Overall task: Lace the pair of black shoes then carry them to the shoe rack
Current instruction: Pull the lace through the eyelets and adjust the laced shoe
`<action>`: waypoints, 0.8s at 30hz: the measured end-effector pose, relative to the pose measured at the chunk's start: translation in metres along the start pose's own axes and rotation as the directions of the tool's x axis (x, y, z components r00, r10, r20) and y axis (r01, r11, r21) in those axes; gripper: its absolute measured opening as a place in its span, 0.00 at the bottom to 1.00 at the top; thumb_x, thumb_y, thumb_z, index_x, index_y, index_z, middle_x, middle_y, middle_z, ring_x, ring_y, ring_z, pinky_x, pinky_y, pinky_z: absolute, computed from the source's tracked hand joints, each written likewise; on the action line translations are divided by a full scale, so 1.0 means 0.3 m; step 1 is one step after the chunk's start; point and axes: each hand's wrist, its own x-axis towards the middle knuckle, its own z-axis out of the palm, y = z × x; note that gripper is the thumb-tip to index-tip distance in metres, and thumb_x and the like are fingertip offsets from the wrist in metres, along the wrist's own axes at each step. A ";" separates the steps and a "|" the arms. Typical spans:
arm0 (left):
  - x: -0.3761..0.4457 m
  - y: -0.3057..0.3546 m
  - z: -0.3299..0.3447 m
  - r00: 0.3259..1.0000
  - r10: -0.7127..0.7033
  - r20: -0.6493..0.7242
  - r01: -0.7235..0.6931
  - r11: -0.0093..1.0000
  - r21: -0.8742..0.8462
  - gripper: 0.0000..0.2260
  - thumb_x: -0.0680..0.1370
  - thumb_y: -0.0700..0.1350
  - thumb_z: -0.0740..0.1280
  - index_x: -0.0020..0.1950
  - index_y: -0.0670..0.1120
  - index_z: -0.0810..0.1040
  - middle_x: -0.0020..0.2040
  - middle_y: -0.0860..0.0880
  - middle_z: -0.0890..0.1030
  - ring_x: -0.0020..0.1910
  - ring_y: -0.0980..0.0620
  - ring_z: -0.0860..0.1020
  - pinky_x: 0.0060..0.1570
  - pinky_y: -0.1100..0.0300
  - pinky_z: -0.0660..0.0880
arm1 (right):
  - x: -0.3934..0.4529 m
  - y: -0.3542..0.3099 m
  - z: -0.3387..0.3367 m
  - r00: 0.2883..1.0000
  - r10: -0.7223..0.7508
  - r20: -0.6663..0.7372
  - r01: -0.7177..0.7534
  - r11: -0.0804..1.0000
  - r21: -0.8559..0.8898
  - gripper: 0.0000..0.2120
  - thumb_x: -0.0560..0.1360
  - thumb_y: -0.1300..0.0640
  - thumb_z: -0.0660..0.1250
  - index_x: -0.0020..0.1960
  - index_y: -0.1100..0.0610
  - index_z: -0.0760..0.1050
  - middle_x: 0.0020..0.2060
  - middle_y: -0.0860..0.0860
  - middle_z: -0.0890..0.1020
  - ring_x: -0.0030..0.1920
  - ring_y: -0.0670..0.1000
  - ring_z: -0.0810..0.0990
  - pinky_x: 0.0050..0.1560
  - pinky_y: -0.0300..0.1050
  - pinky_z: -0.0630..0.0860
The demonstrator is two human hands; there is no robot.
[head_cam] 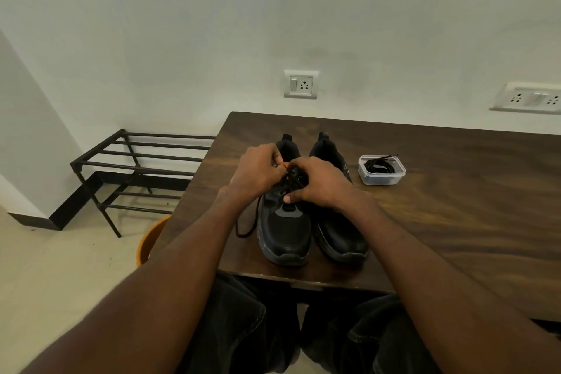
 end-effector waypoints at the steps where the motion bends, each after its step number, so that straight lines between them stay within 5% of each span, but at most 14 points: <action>1: 0.000 -0.003 0.009 0.999 -0.012 -0.041 0.012 1.000 -0.012 0.05 0.77 0.41 0.72 0.44 0.48 0.77 0.40 0.52 0.81 0.38 0.57 0.79 0.38 0.62 0.74 | -0.002 0.000 0.000 1.000 0.001 -0.003 -0.001 1.000 0.003 0.40 0.66 0.41 0.82 0.74 0.44 0.71 0.65 0.49 0.79 0.65 0.53 0.78 0.64 0.55 0.78; 5: 0.001 0.001 0.034 0.984 -0.101 -0.146 0.083 0.988 -0.127 0.04 0.76 0.40 0.72 0.46 0.44 0.77 0.40 0.49 0.81 0.38 0.53 0.79 0.40 0.55 0.78 | -0.003 -0.007 0.001 1.000 0.005 -0.015 -0.005 1.000 0.004 0.41 0.67 0.42 0.82 0.76 0.46 0.70 0.67 0.50 0.79 0.66 0.53 0.78 0.66 0.55 0.77; 9: 0.003 0.016 0.027 0.988 -0.130 -0.078 0.106 0.961 -0.257 0.08 0.75 0.36 0.71 0.51 0.45 0.78 0.41 0.49 0.80 0.38 0.53 0.78 0.39 0.57 0.79 | -0.004 -0.011 0.004 1.000 0.001 -0.024 0.000 1.000 0.026 0.37 0.68 0.44 0.82 0.73 0.48 0.73 0.63 0.50 0.80 0.63 0.52 0.80 0.63 0.53 0.79; 13: 0.000 0.085 -0.033 0.961 -0.276 0.018 0.199 0.646 -0.737 0.10 0.77 0.31 0.66 0.56 0.41 0.78 0.45 0.45 0.80 0.39 0.54 0.77 0.33 0.66 0.75 | -0.008 -0.015 0.002 0.991 0.034 -0.127 -0.018 0.992 0.128 0.27 0.74 0.49 0.78 0.71 0.50 0.77 0.62 0.50 0.82 0.62 0.52 0.81 0.63 0.51 0.79; 18: 0.001 0.104 -0.110 0.975 -0.220 0.030 0.082 0.232 -0.969 0.08 0.79 0.38 0.62 0.56 0.45 0.78 0.40 0.49 0.79 0.40 0.51 0.77 0.41 0.57 0.69 | 0.010 -0.007 0.018 0.958 0.147 -0.246 -0.079 0.960 0.268 0.08 0.77 0.53 0.75 0.56 0.49 0.86 0.52 0.48 0.86 0.54 0.48 0.84 0.59 0.50 0.81; 21: -0.016 0.112 -0.146 0.983 -0.184 -0.003 0.040 0.229 -0.973 0.10 0.80 0.41 0.61 0.60 0.44 0.76 0.42 0.47 0.81 0.36 0.52 0.75 0.37 0.59 0.68 | 0.005 -0.012 0.006 0.969 0.149 -0.198 -0.073 0.936 0.345 0.09 0.77 0.52 0.76 0.57 0.49 0.85 0.53 0.47 0.86 0.54 0.47 0.83 0.60 0.49 0.80; 24: -0.017 0.103 -0.177 0.979 -0.185 -0.081 -0.039 0.222 -0.974 0.11 0.81 0.43 0.62 0.62 0.44 0.77 0.45 0.43 0.83 0.33 0.52 0.73 0.33 0.61 0.69 | 0.000 -0.023 0.013 0.980 0.071 -0.185 -0.035 0.981 0.190 0.14 0.76 0.52 0.76 0.62 0.49 0.84 0.55 0.47 0.84 0.55 0.46 0.81 0.60 0.48 0.79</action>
